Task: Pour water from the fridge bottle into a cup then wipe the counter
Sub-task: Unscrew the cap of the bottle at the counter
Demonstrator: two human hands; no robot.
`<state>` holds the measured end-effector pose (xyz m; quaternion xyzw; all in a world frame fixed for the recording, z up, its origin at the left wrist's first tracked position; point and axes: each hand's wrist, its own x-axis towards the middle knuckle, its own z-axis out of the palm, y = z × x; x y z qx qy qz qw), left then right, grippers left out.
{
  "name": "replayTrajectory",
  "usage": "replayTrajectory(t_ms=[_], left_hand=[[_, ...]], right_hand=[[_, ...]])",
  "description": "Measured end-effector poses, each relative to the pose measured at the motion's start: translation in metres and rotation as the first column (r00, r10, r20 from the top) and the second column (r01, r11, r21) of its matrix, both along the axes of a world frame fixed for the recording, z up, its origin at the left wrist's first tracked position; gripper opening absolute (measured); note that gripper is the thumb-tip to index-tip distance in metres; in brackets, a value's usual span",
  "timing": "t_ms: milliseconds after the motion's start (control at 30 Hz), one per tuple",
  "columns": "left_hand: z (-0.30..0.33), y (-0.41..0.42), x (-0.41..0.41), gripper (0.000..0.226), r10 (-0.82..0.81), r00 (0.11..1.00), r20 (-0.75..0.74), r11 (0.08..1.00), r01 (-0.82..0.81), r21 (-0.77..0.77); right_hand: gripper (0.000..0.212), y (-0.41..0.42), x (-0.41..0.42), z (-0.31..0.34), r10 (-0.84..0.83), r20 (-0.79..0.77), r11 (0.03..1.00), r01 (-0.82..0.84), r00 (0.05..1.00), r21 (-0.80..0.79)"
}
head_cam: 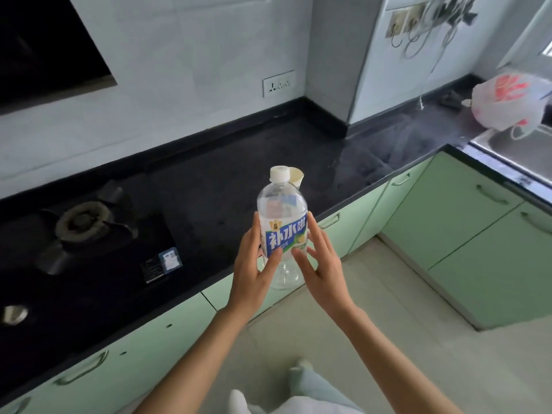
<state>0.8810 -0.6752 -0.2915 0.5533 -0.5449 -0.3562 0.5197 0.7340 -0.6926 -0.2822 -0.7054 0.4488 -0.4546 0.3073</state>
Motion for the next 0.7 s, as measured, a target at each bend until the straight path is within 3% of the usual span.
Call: replayTrajectory(t_ms=[233,700], left_hand=[[-0.024,-0.061,-0.01,0.072,0.055,0.998,-0.03,0.996,-0.053,0.075],[-0.064,-0.16,0.042,0.079,0.054,0.979,0.195,0.992,-0.074,0.098]], right_hand=[[0.071,-0.077,-0.016,-0.025,0.113,-0.083,0.991,-0.107,0.99,0.075],[0.081,-0.189,0.023,-0.063,0.121,-0.164,0.966,-0.078,0.979,0.247]])
